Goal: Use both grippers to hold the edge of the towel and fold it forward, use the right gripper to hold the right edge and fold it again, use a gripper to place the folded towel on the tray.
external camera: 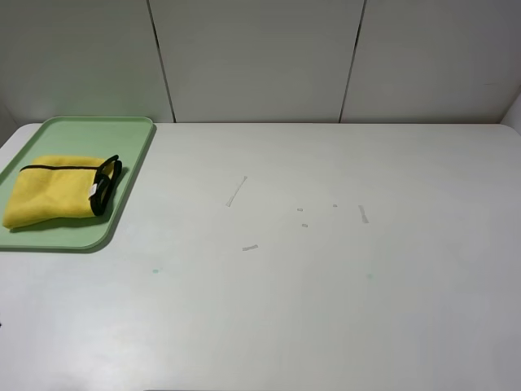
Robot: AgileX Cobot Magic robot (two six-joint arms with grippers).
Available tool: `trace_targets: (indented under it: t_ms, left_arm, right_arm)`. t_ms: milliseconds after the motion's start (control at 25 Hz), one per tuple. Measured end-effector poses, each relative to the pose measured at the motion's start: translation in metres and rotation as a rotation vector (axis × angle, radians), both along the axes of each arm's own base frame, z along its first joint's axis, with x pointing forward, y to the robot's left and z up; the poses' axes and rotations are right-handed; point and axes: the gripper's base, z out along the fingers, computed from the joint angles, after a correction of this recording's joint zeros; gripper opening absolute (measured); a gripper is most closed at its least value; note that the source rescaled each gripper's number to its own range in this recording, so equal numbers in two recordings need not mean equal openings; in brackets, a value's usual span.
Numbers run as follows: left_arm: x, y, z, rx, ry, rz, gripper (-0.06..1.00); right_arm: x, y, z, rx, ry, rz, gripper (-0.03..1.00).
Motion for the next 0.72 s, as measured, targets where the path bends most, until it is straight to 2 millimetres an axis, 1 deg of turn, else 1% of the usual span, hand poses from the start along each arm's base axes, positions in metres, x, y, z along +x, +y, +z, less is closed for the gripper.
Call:
trace_targets:
  t_ms: [160, 320, 560, 720]
  left_arm:
    - [-0.001, 0.005, 0.002, -0.032, -0.017, 0.07, 1.0]
    - [-0.013, 0.008, 0.006, -0.081, -0.1, 0.064, 1.0]
    - [-0.041, 0.014, 0.011, -0.116, -0.315, 0.125, 1.0]
    - [-0.062, 0.015, 0.012, -0.136, -0.461, 0.136, 1.0]
  right_arm:
    - [0.0, 0.0, 0.0, 0.0, 0.0, 0.0, 1.0]
    - [0.0, 0.0, 0.0, 0.001, 0.0, 0.0, 1.0]
    - [0.0, 0.0, 0.0, 0.001, 0.0, 0.0, 1.0]
    - [0.0, 0.0, 0.0, 0.001, 0.0, 0.0, 1.0]
